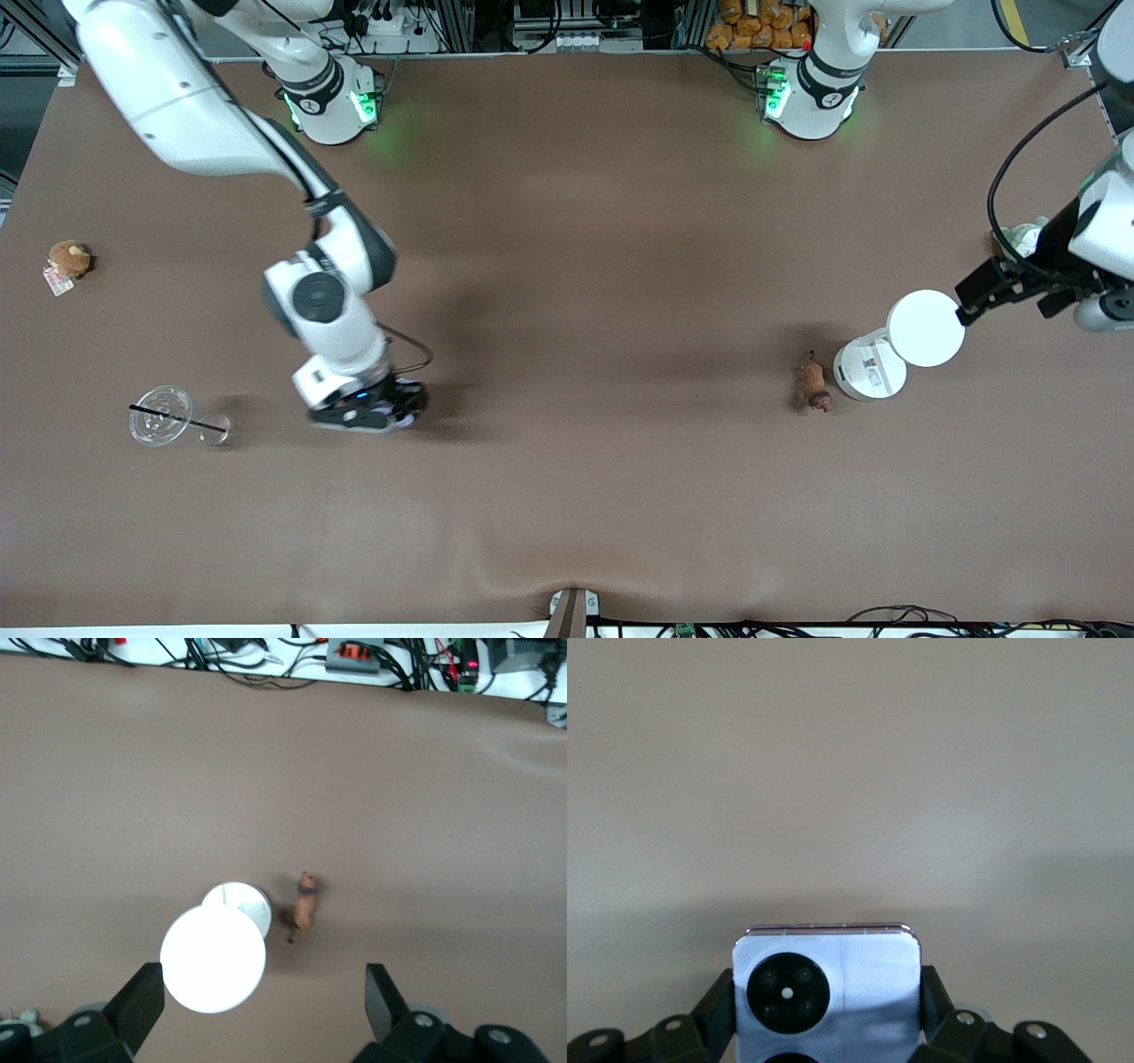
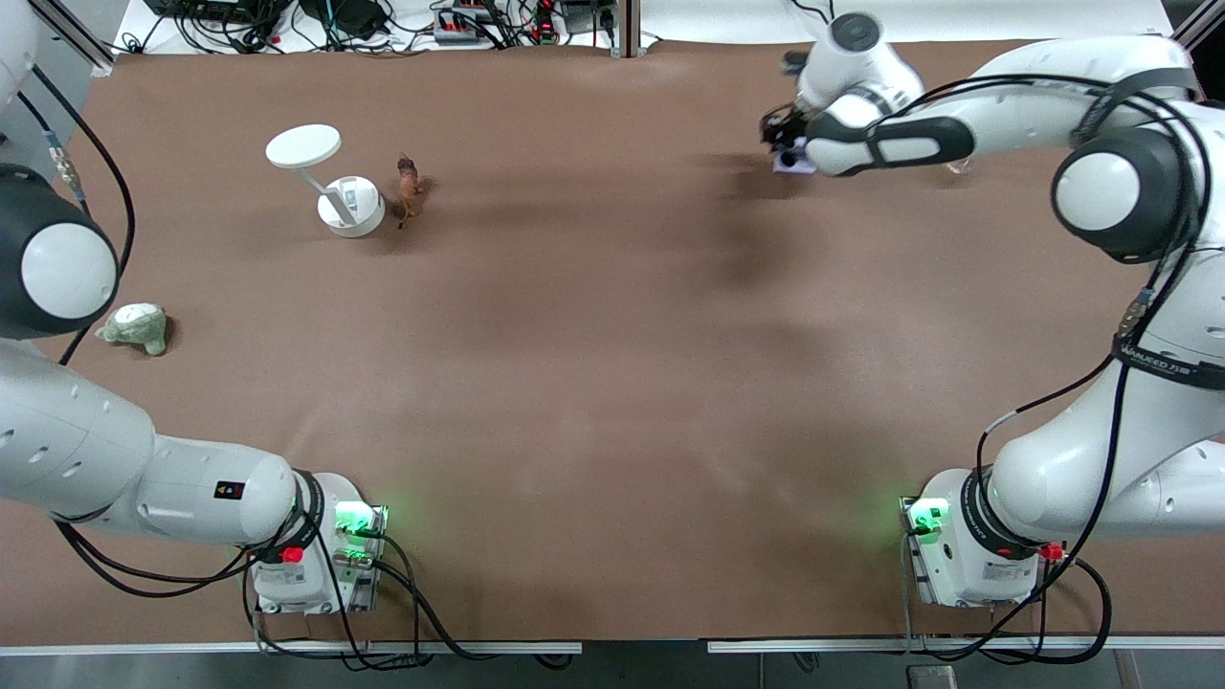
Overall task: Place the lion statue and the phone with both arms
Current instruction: 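Carry the phone toward the glass beaker while the left gripper withdraws, then lower the phone beside the glass beaker and open the right gripper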
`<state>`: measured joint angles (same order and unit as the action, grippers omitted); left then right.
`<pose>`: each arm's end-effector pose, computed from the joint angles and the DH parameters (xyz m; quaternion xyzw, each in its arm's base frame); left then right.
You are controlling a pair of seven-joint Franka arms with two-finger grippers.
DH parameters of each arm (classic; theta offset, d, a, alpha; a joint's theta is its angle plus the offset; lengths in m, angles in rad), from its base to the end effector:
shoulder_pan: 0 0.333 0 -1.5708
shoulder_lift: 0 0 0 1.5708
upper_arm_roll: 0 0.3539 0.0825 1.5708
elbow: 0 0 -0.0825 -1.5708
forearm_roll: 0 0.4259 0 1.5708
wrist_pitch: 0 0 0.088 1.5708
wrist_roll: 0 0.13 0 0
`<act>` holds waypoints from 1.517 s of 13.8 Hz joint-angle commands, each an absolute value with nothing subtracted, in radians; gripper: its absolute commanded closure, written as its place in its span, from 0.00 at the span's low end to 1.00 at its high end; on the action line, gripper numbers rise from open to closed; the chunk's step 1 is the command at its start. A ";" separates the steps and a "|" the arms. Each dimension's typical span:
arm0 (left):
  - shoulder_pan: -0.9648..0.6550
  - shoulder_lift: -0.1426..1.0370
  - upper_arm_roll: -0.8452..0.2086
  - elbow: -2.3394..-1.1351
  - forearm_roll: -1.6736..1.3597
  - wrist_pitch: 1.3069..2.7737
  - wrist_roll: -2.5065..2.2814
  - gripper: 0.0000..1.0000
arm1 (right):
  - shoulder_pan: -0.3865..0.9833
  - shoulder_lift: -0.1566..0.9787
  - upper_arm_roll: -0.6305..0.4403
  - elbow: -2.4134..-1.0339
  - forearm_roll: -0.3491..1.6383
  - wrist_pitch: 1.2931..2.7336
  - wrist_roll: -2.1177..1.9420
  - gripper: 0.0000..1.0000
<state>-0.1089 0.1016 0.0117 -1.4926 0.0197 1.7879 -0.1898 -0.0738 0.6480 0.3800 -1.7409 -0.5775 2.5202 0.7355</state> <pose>0.6541 -0.0620 0.6386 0.9943 0.0448 0.0972 0.0036 0.7143 0.1944 0.2224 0.9909 -0.0403 0.1270 0.0186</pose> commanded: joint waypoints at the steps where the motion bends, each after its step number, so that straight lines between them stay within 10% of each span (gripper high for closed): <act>1: -0.063 0.034 0.003 -1.509 -0.009 1.721 -0.173 0.00 | -0.113 0.678 0.304 -1.675 -0.583 2.511 0.594 0.97; 21: 0.020 -0.071 -0.048 -1.534 -0.006 1.519 0.017 0.00 | -0.193 0.813 0.207 -1.629 -0.529 2.572 0.417 0.87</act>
